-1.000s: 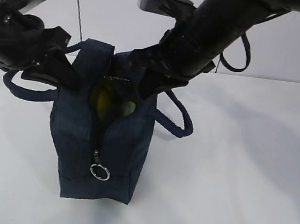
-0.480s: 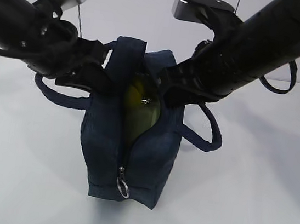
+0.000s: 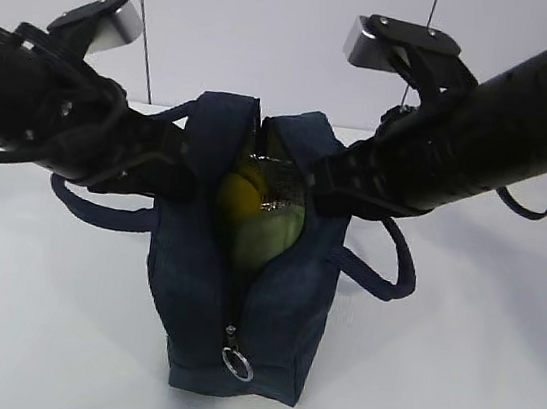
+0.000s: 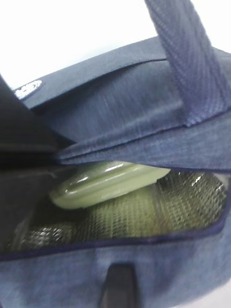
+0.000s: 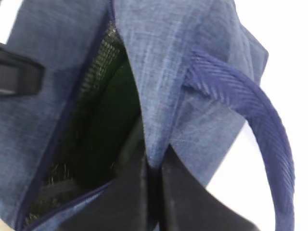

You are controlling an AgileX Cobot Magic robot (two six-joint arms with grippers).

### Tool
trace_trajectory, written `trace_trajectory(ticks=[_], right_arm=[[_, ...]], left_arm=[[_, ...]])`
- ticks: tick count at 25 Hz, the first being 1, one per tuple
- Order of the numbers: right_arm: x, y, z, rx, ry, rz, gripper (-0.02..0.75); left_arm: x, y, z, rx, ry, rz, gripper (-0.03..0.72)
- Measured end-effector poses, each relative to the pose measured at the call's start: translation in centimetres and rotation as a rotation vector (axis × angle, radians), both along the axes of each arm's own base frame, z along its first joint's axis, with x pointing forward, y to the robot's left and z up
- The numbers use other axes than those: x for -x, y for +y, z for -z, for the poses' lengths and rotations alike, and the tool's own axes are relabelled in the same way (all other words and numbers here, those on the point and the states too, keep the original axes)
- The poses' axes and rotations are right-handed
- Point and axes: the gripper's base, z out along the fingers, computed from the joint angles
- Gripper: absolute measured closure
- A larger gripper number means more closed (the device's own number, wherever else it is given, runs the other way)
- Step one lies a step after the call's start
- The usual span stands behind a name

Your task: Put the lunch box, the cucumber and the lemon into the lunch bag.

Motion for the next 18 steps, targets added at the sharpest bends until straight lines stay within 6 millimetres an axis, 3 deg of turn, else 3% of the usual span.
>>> trace_trajectory(ticks=[9,18], right_arm=[[-0.3,0.3,1.8,-0.066,-0.047,0.017,0.741],[-0.8,0.6,2.0,-0.096,-0.079,0.031,0.741]], left_arm=[[-1.0,-0.2,1.6,-0.014,0.014,-0.047,0.69],[-1.3,-0.3,1.8,-0.015,-0.003,-0.042,0.69]])
